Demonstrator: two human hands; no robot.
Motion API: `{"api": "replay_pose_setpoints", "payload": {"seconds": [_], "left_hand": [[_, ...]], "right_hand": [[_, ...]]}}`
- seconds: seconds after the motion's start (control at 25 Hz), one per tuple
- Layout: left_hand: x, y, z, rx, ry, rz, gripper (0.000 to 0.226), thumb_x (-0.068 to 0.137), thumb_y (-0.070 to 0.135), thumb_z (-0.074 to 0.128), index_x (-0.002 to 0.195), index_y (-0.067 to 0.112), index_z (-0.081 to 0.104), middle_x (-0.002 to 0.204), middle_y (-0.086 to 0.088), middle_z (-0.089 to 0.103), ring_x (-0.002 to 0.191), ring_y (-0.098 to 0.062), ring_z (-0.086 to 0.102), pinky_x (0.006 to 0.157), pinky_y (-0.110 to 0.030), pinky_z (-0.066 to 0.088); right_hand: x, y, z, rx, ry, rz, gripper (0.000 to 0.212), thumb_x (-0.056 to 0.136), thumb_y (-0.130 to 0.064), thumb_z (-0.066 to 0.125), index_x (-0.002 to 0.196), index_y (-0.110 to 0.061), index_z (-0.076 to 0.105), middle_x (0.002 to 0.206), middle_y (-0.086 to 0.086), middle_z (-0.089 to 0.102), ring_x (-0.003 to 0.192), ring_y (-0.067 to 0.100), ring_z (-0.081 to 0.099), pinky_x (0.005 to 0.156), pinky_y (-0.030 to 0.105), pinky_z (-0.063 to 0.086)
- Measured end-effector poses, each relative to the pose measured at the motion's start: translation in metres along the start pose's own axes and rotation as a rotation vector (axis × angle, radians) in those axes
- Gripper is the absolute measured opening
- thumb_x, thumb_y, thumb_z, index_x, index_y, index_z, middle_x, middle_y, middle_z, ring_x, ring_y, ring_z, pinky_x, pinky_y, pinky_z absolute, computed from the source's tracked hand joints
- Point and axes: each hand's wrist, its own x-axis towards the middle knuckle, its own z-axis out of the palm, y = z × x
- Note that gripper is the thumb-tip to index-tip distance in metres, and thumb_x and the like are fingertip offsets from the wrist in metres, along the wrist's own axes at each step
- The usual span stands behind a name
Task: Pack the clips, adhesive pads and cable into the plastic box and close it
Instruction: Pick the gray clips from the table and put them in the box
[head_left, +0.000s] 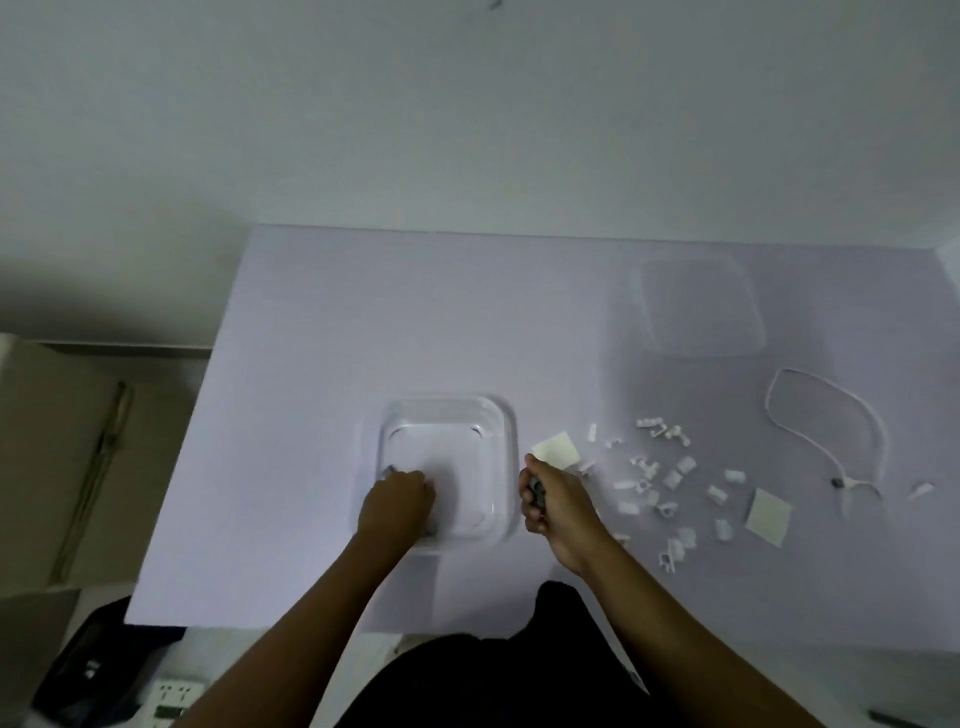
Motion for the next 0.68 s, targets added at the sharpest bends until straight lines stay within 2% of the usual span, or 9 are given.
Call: {"api": "replay_pose_setpoints", "payload": {"seconds": [0.12, 0.24, 0.32, 0.44, 0.52, 0.6, 0.68], "left_hand": [[0.008, -0.022, 0.013, 0.110, -0.106, 0.058, 0.024, 0.096, 0.018, 0.045, 0.107, 0.008, 0.064, 0.113, -0.015, 0.059, 0.098, -0.033, 0.065, 0.080, -0.039, 0.054], [0.012, -0.034, 0.019, 0.098, -0.116, 0.066, 0.025, 0.093, 0.019, 0.051, 0.115, 0.008, 0.057, 0.118, -0.013, 0.055, 0.105, -0.032, 0.059, 0.084, -0.039, 0.051], [0.011, -0.040, 0.020, 0.097, -0.084, 0.110, 0.023, 0.091, 0.019, 0.056, 0.111, 0.008, 0.058, 0.113, -0.012, 0.056, 0.102, -0.031, 0.060, 0.080, -0.038, 0.050], [0.009, -0.049, 0.015, -0.013, -0.032, 0.177, 0.014, 0.090, 0.022, 0.057, 0.094, 0.010, 0.062, 0.099, -0.009, 0.061, 0.089, -0.027, 0.063, 0.067, -0.030, 0.046], [0.006, -0.050, 0.003, -0.078, 0.043, 0.204, 0.014, 0.090, 0.019, 0.057, 0.084, 0.009, 0.063, 0.088, -0.009, 0.065, 0.077, -0.025, 0.062, 0.060, -0.027, 0.042], [0.000, -0.054, -0.009, -0.127, 0.213, 0.203, 0.013, 0.089, 0.019, 0.063, 0.080, 0.009, 0.063, 0.080, -0.008, 0.064, 0.072, -0.025, 0.059, 0.059, -0.030, 0.042], [-0.004, -0.063, -0.011, -0.175, 0.407, 0.095, 0.014, 0.087, 0.019, 0.067, 0.097, 0.010, 0.064, 0.093, -0.009, 0.063, 0.084, -0.027, 0.058, 0.068, -0.037, 0.047]], "right_hand": [[0.011, 0.006, 0.029, -0.128, -0.001, 0.019, 0.032, 0.095, -0.033, 0.059, 0.071, -0.011, 0.059, 0.061, 0.004, 0.050, 0.049, 0.015, 0.041, 0.047, 0.027, 0.028], [0.023, 0.012, 0.053, -0.206, 0.002, 0.011, 0.028, 0.096, -0.030, 0.058, 0.078, -0.009, 0.063, 0.066, 0.006, 0.054, 0.055, 0.018, 0.050, 0.049, 0.028, 0.038], [0.030, 0.016, 0.065, -0.239, 0.012, 0.020, 0.024, 0.096, -0.027, 0.057, 0.084, -0.007, 0.064, 0.071, 0.007, 0.056, 0.059, 0.019, 0.054, 0.053, 0.029, 0.044], [0.040, 0.025, 0.080, -0.271, 0.015, 0.044, 0.021, 0.096, -0.023, 0.056, 0.090, -0.006, 0.066, 0.077, 0.009, 0.059, 0.066, 0.021, 0.057, 0.060, 0.031, 0.050], [0.044, 0.030, 0.087, -0.328, 0.020, 0.055, 0.019, 0.095, -0.022, 0.056, 0.093, -0.006, 0.067, 0.080, 0.009, 0.061, 0.071, 0.022, 0.060, 0.066, 0.032, 0.053], [0.049, 0.037, 0.094, -0.388, 0.022, 0.069, 0.020, 0.093, -0.021, 0.057, 0.096, -0.005, 0.067, 0.082, 0.008, 0.062, 0.073, 0.021, 0.061, 0.070, 0.032, 0.055], [0.050, 0.043, 0.104, -0.448, -0.017, 0.066, 0.023, 0.092, -0.024, 0.056, 0.098, -0.005, 0.067, 0.085, 0.008, 0.064, 0.075, 0.020, 0.061, 0.074, 0.034, 0.055]]}}
